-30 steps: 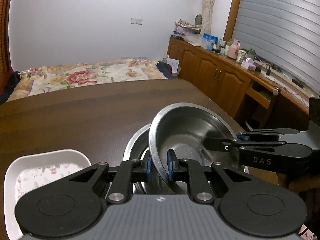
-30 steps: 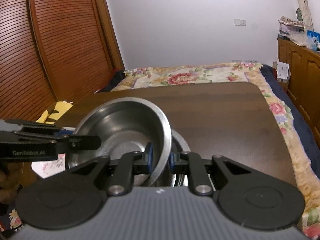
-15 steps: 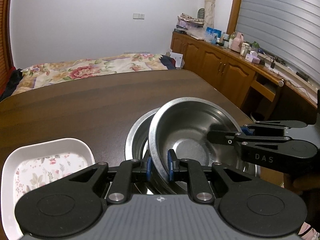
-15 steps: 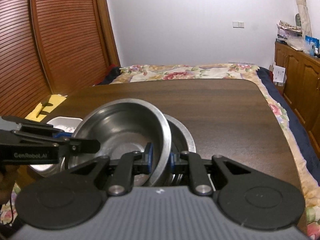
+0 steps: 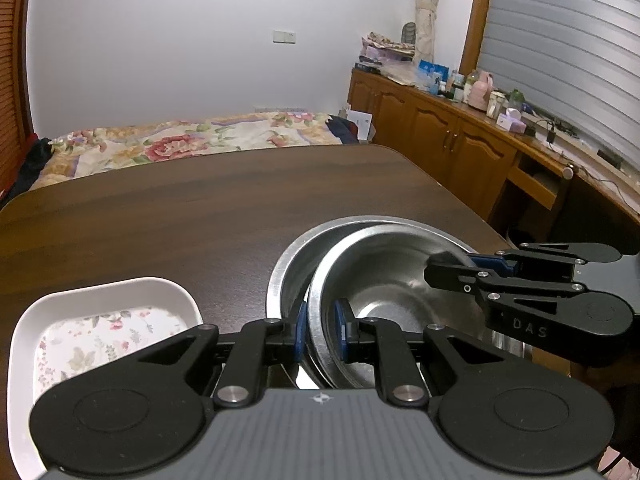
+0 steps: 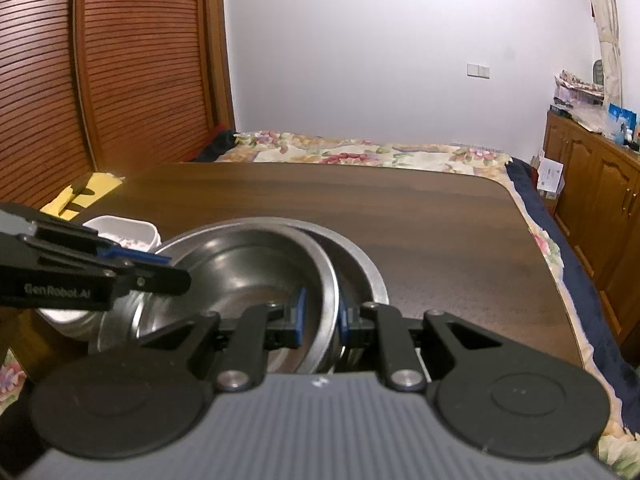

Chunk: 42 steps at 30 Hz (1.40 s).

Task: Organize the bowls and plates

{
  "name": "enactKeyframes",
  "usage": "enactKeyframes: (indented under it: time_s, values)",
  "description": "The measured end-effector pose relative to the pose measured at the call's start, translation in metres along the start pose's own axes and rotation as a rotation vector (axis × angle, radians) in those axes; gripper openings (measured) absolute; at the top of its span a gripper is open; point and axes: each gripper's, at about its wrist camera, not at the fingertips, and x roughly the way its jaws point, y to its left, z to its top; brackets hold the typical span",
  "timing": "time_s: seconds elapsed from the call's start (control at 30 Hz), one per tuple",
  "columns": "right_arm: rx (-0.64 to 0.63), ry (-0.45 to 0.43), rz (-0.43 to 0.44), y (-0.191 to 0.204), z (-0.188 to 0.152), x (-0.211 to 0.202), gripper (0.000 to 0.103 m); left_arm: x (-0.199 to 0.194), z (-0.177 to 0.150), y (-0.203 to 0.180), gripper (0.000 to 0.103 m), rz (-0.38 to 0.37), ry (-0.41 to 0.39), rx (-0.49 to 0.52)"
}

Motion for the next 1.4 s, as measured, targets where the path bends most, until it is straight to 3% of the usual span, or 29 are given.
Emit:
enactKeyframes:
  time_s: [0.37,0.43,0.5,0.7,0.73,0.87,1.03,1.4]
  values:
    - [0.018,-0.044,-0.004,-0.006,0.007,-0.007,0.019,-0.016,0.005,0.004,0.019,0.019,-0.074,-0.010]
    - [0.031,-0.062,-0.003,-0.008,0.007,-0.012,0.019,-0.018,0.004,0.004,0.025,0.033,-0.092,-0.010]
    - [0.038,-0.079,-0.009,-0.009,0.007,-0.017,0.019,-0.019,0.002,0.005,0.043,0.041,-0.114,-0.013]
    - [0.056,-0.112,-0.027,-0.011,0.002,-0.024,0.022,-0.024,-0.009,0.004,0.075,0.090,-0.178,-0.006]
    - [0.061,-0.115,-0.029,-0.011,0.002,-0.024,0.027,-0.024,-0.011,0.004,0.078,0.098,-0.185,0.001]
    - [0.082,-0.127,-0.035,-0.013,-0.005,-0.023,0.063,-0.021,-0.019,0.004,0.089,0.125,-0.200,0.009]
    - [0.087,-0.130,-0.063,-0.015,-0.015,-0.017,0.077,-0.014,-0.025,0.004,0.090,0.122,-0.188,0.012]
    - [0.135,-0.122,-0.068,-0.017,-0.030,-0.005,0.078,-0.007,-0.034,-0.005,0.083,0.082,-0.178,0.023]
